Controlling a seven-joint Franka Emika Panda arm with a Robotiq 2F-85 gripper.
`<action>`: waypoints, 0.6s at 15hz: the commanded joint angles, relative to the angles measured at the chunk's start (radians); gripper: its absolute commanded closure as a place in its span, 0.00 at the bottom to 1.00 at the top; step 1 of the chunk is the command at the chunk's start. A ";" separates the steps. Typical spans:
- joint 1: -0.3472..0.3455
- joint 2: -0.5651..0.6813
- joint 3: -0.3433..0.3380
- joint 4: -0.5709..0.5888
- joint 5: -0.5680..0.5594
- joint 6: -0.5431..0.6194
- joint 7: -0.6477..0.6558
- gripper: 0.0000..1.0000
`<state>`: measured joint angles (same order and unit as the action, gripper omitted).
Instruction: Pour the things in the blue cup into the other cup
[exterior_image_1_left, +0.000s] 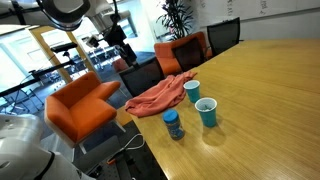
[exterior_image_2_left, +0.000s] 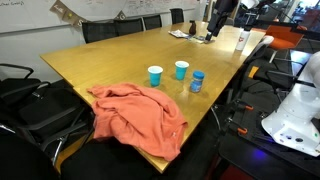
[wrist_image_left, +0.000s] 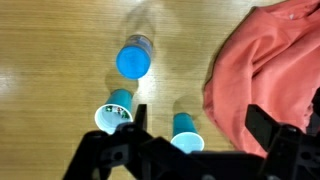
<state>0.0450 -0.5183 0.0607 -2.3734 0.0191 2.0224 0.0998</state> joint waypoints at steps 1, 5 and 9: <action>-0.063 0.066 -0.044 -0.030 -0.055 0.139 -0.012 0.00; -0.136 0.164 -0.095 -0.049 -0.106 0.292 0.015 0.00; -0.178 0.276 -0.137 -0.047 -0.102 0.397 0.025 0.00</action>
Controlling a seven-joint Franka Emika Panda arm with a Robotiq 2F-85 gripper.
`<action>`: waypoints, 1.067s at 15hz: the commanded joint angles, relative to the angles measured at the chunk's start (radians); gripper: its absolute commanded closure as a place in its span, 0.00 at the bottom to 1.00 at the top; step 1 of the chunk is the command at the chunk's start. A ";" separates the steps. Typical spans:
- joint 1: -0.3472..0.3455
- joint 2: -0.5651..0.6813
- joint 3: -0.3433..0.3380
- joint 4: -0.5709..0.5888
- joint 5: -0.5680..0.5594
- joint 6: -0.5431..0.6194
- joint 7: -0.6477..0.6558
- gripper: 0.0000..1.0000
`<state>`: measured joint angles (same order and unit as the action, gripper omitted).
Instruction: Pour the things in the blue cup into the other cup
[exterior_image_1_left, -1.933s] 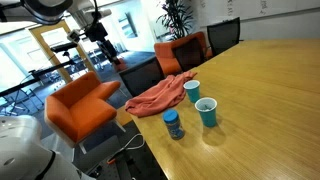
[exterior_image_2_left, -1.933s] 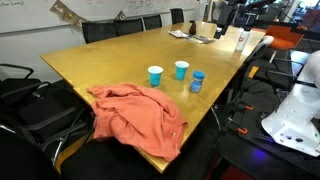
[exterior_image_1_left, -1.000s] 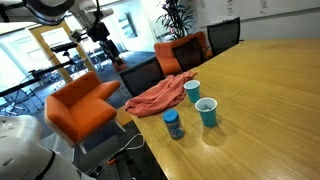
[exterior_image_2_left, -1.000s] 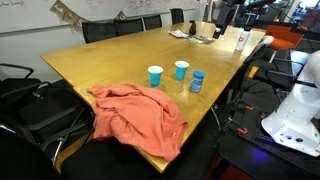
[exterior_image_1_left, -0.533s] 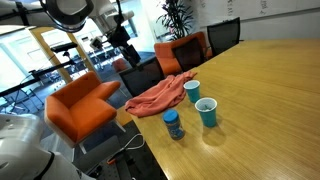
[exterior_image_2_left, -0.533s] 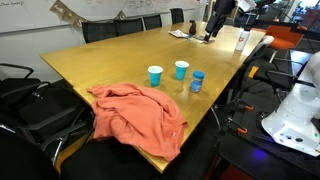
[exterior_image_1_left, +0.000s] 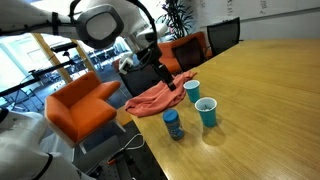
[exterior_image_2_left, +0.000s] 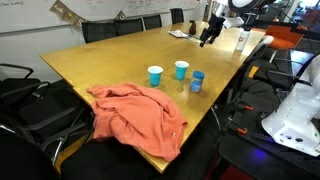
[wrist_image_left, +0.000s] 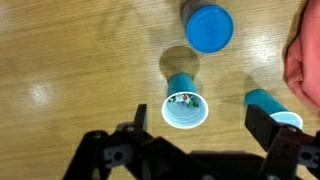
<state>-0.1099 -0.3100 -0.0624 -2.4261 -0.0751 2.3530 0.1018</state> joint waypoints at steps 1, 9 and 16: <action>-0.025 0.104 -0.025 0.010 0.006 0.094 0.018 0.00; -0.023 0.219 -0.040 0.037 0.004 0.143 0.039 0.00; -0.028 0.328 -0.050 0.110 0.008 0.184 0.078 0.00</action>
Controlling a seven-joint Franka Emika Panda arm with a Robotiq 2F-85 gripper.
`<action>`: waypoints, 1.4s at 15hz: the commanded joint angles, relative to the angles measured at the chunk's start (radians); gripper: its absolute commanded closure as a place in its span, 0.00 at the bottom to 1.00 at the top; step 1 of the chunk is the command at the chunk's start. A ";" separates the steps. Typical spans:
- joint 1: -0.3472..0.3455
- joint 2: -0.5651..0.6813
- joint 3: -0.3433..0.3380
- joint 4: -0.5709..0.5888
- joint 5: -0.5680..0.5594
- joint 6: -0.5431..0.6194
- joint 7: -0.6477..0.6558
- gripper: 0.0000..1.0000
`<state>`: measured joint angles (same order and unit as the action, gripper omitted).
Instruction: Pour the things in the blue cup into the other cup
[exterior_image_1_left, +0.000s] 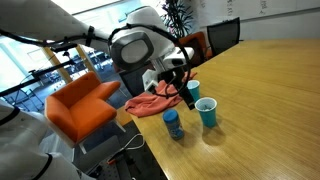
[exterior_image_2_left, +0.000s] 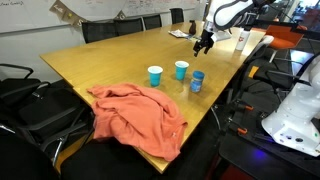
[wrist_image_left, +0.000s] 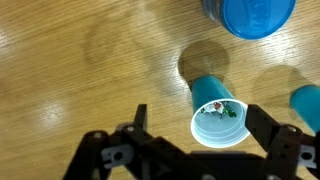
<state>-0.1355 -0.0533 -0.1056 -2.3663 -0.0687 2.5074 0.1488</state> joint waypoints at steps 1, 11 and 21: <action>-0.002 0.096 -0.009 0.064 -0.003 0.035 0.040 0.00; 0.021 0.312 -0.025 0.189 0.017 0.151 0.070 0.00; 0.044 0.417 -0.048 0.250 0.019 0.226 0.117 0.34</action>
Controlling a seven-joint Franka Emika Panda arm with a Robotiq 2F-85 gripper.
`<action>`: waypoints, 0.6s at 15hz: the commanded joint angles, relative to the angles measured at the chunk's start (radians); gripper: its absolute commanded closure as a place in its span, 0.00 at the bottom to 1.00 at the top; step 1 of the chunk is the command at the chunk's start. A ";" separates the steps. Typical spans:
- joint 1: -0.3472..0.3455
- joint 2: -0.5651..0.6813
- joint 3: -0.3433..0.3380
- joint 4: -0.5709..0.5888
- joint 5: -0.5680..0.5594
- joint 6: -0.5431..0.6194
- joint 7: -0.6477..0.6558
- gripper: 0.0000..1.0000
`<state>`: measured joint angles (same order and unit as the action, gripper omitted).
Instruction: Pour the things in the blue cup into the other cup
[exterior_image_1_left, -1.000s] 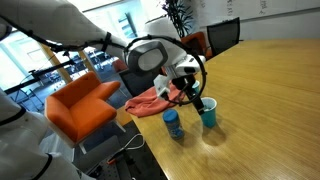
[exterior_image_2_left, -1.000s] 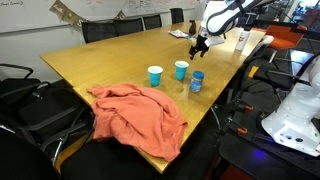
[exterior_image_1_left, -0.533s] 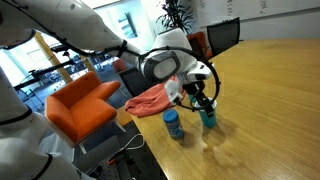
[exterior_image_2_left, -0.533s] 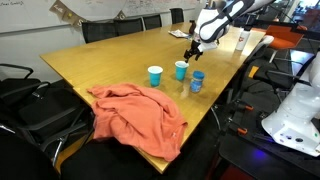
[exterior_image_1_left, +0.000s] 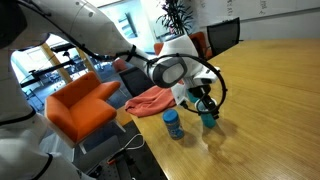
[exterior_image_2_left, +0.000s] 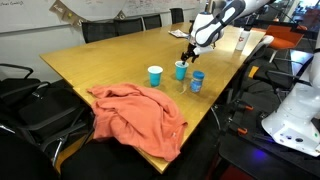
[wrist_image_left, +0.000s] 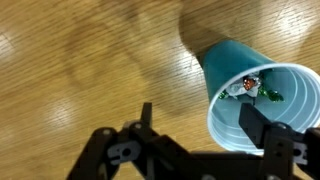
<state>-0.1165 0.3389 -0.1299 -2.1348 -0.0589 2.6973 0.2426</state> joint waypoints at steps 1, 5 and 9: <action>0.026 0.029 -0.023 0.020 0.011 0.044 0.019 0.43; 0.035 0.041 -0.025 0.022 0.015 0.069 0.017 0.73; 0.044 0.044 -0.025 0.024 0.015 0.074 0.016 1.00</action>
<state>-0.0966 0.3699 -0.1358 -2.1240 -0.0568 2.7478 0.2435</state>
